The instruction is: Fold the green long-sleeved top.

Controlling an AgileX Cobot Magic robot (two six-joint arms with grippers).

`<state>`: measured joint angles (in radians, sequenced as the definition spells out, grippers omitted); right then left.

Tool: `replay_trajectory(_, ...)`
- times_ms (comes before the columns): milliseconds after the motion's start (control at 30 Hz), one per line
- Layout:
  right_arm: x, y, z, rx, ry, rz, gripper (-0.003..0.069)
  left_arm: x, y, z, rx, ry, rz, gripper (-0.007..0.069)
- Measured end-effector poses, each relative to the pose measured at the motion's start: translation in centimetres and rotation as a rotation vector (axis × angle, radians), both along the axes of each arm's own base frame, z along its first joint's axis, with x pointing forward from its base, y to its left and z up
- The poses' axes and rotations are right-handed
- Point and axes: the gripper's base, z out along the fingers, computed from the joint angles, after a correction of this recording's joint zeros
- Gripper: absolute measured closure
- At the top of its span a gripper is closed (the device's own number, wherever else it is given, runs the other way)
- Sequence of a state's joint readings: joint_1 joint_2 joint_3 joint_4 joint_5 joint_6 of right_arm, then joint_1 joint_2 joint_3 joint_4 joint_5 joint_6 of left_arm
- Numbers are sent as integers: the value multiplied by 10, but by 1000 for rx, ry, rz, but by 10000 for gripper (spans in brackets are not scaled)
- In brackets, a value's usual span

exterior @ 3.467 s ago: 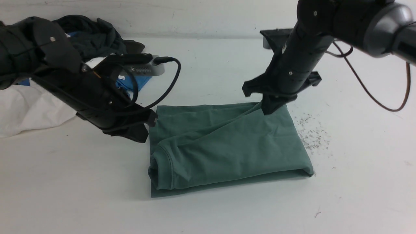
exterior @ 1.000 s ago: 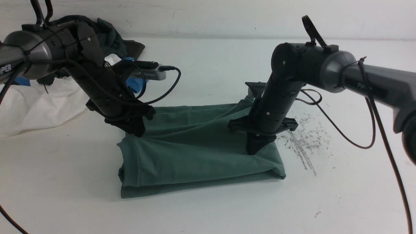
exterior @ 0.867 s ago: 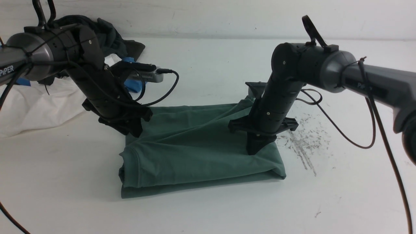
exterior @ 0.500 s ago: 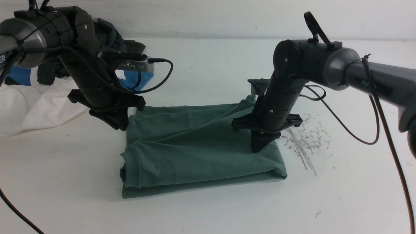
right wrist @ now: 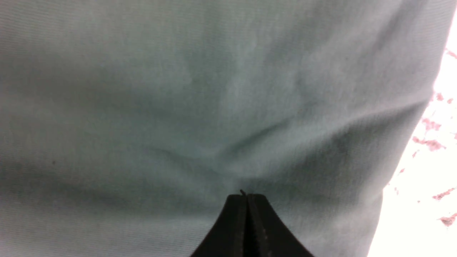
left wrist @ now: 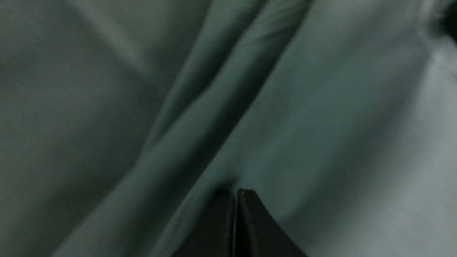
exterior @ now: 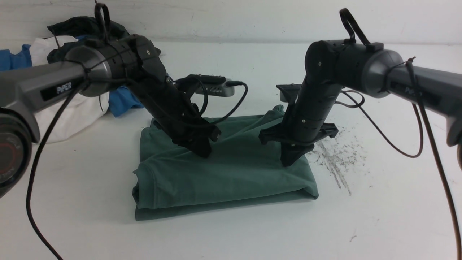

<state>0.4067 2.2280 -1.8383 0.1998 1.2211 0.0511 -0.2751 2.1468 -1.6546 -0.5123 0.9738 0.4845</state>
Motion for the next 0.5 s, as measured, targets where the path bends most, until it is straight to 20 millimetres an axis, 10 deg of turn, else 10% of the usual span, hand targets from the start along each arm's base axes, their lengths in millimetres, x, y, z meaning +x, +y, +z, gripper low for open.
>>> replay_trajectory(233, 0, 0, 0, -3, -1, 4, 673, 11, 8, -17, -4, 7, 102, 629)
replay_trajectory(500, -6, -3, 20, 9, -35, 7, 673, -11, 20, 42, 13, -5, 52, 629)
